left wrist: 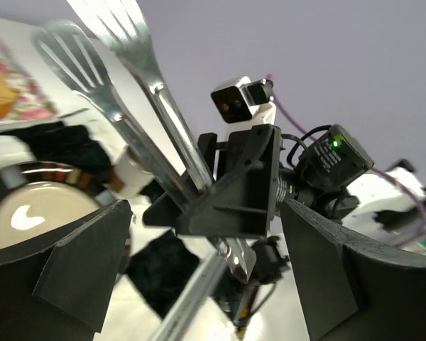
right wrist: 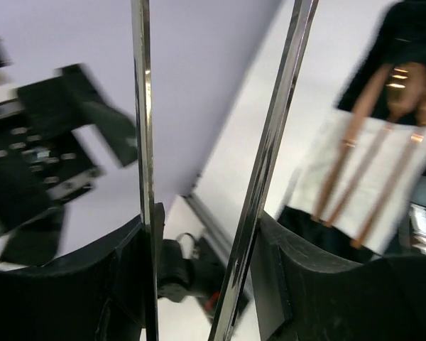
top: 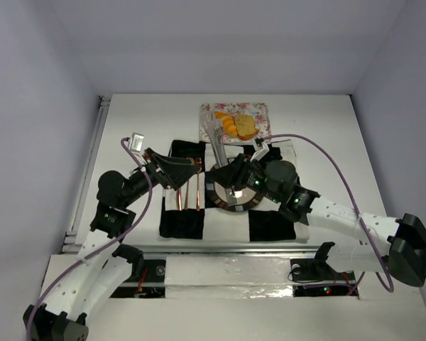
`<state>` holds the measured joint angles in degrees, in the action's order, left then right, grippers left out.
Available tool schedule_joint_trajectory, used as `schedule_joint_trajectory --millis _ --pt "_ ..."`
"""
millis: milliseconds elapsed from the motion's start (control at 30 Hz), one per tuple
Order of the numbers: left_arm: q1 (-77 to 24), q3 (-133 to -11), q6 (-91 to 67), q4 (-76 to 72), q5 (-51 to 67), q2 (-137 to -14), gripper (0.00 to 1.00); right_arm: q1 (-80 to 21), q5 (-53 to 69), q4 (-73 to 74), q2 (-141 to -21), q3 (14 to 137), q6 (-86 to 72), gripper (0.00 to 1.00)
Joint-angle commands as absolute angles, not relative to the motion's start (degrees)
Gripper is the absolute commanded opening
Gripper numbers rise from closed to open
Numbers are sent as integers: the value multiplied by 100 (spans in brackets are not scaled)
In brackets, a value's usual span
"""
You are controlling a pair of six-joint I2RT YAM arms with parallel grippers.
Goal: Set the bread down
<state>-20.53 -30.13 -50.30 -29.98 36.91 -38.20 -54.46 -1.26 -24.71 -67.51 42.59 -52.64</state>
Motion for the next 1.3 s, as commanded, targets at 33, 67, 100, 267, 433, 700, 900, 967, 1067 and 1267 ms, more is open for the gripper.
schedule_joint_trajectory --millis 33,67,100,267,433,700,900,967,1067,1267 --pt "-2074 -3620 -3719 -788 2919 -3297 84 -4800 500 -1277 -6530 4526 -4932 54" --pt "-2074 -3647 -3596 -547 2692 -3131 84 -4686 658 -1031 -6530 4605 -4644 54" --pt "-2074 -3665 -3395 -362 2585 -3051 84 -4502 694 -454 -6548 4710 -4467 54" --pt "-2074 -3700 -2892 483 1979 -2716 84 -4087 870 1184 -7030 5606 -3333 54" --pt "-2074 -3429 -2716 598 1503 -2461 84 -3814 897 2407 -7751 6775 -2445 54" --pt "-2074 -3173 -2584 545 1495 -2092 84 -3489 -208 3918 -9823 8647 -1398 55" --pt "-2074 -3138 -2549 483 1555 -1978 83 -3323 -684 4279 -10686 9772 -1196 55" --pt "-2074 -3138 -2531 466 1591 -1978 83 -3322 -764 4394 -11064 10053 -1125 56" --pt "-2074 -3129 -2531 440 1652 -1942 83 -3322 -896 4605 -11529 10546 -1011 56" --pt "-2074 -3103 -2531 413 1731 -1890 83 -3261 -1099 4764 -12128 11039 -870 56"
